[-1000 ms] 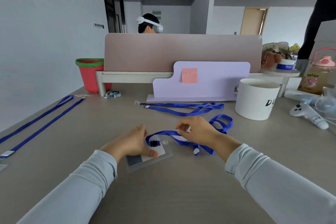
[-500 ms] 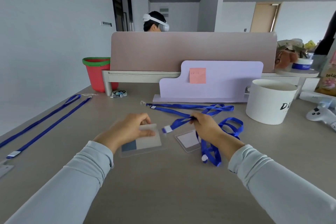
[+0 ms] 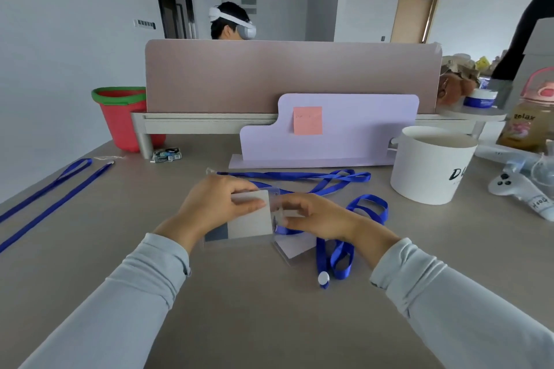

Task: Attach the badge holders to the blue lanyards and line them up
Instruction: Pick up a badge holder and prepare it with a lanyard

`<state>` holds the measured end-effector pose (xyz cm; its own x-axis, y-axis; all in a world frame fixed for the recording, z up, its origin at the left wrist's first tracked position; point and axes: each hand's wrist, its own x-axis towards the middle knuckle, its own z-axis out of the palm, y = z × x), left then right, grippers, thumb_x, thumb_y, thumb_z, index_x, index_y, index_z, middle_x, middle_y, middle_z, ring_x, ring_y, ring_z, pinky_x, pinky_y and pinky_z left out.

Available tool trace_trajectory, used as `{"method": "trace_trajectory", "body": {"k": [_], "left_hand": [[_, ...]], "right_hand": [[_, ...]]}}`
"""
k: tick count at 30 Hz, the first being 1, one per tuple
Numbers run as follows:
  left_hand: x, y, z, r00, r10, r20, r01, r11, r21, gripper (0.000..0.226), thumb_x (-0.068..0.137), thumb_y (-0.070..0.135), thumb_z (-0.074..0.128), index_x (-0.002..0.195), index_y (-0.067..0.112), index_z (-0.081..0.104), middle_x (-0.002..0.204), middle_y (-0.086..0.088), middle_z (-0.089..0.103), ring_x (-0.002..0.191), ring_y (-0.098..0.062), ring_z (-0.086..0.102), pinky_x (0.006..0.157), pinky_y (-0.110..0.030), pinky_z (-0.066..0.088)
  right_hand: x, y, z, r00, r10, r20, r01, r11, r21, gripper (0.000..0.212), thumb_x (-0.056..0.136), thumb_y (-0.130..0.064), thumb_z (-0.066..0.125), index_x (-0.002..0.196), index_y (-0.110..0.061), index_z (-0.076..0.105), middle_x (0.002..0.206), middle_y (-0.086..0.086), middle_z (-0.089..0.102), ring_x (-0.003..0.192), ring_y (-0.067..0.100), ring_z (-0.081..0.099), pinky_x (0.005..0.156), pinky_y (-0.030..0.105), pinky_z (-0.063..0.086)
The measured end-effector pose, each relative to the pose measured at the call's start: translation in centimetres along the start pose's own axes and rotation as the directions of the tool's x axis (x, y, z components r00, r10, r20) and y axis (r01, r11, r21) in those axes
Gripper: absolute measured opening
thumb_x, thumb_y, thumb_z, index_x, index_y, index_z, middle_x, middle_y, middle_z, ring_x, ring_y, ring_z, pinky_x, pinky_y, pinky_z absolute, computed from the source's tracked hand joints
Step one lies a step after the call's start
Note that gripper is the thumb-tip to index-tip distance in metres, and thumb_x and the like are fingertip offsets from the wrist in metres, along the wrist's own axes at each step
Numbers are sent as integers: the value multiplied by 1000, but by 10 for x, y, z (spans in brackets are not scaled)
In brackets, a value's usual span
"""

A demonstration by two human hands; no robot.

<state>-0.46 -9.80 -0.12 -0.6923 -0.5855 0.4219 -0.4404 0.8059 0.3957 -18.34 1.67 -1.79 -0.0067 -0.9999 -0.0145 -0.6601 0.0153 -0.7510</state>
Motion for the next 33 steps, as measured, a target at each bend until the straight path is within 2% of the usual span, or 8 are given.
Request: {"method": "trace_trajectory", "body": {"k": [6, 9, 16, 19, 22, 24, 29, 33], "left_hand": [[19, -1, 7, 998, 7, 63, -4, 999, -43, 25, 72, 45, 72, 88, 27, 70, 78, 14, 64, 76, -8, 60, 67, -29, 49], [31, -3, 13, 997, 2, 79, 0, 1000, -23, 26, 70, 50, 71, 87, 29, 70, 78, 15, 64, 74, -7, 59, 65, -26, 47], [51, 11, 37, 995, 87, 47, -88, 996, 18, 37, 71, 51, 70, 97, 24, 70, 87, 14, 64, 78, -5, 55, 61, -10, 36], [54, 14, 49, 988, 153, 4, -153, 987, 46, 44, 69, 59, 67, 94, 23, 70, 88, 11, 68, 74, -4, 54, 58, -10, 35], [51, 18, 60, 973, 227, -40, -220, 967, 128, 53, 70, 68, 47, 88, 24, 69, 81, 13, 67, 66, -6, 57, 52, -10, 33], [47, 19, 69, 942, 318, -111, -288, 931, 224, 50, 73, 62, 44, 88, 22, 69, 78, 10, 67, 62, -11, 62, 52, -14, 39], [39, 23, 90, 848, 515, -128, -477, 845, 242, 39, 75, 52, 53, 101, 22, 56, 97, 2, 60, 90, -14, 55, 81, -29, 44], [32, 35, 97, 803, 579, -142, -541, 807, 236, 22, 78, 38, 57, 80, 20, 68, 82, 4, 61, 74, -11, 53, 70, -27, 44]], "right_hand": [[1, 16, -9, 1000, -8, -13, 11, 968, 249, 14, 90, -8, 57, 94, -18, 65, 100, -8, 69, 101, 6, 63, 93, 22, 48], [-2, 24, -20, 995, 25, -92, -7, 982, 189, 15, 90, -13, 57, 86, -24, 65, 88, -5, 70, 90, 9, 65, 91, 25, 50], [-14, 36, -41, 964, 87, -251, -50, 987, 150, 20, 88, -15, 60, 72, -28, 64, 65, -10, 64, 55, -2, 52, 60, 16, 43], [-21, 40, -49, 957, 102, -271, -63, 987, 148, 21, 85, -13, 62, 68, -24, 64, 60, -9, 62, 53, 1, 50, 58, 16, 44], [-25, 45, -48, 952, 121, -283, -76, 983, 164, 16, 85, -8, 62, 70, -15, 65, 57, -9, 60, 52, 0, 51, 55, 11, 44], [-24, 49, -43, 938, 150, -311, -101, 981, 168, 17, 85, -10, 61, 71, -17, 65, 56, -11, 60, 51, 0, 51, 55, 11, 45], [-18, 53, -32, 925, 178, -337, -148, 983, 111, 16, 88, -19, 60, 74, -26, 63, 65, -9, 62, 58, 5, 54, 60, 16, 48], [-21, 53, -30, 935, 155, -320, -123, 985, 118, 8, 88, -23, 61, 82, -23, 67, 72, -7, 65, 60, 6, 53, 59, 14, 46]]}}
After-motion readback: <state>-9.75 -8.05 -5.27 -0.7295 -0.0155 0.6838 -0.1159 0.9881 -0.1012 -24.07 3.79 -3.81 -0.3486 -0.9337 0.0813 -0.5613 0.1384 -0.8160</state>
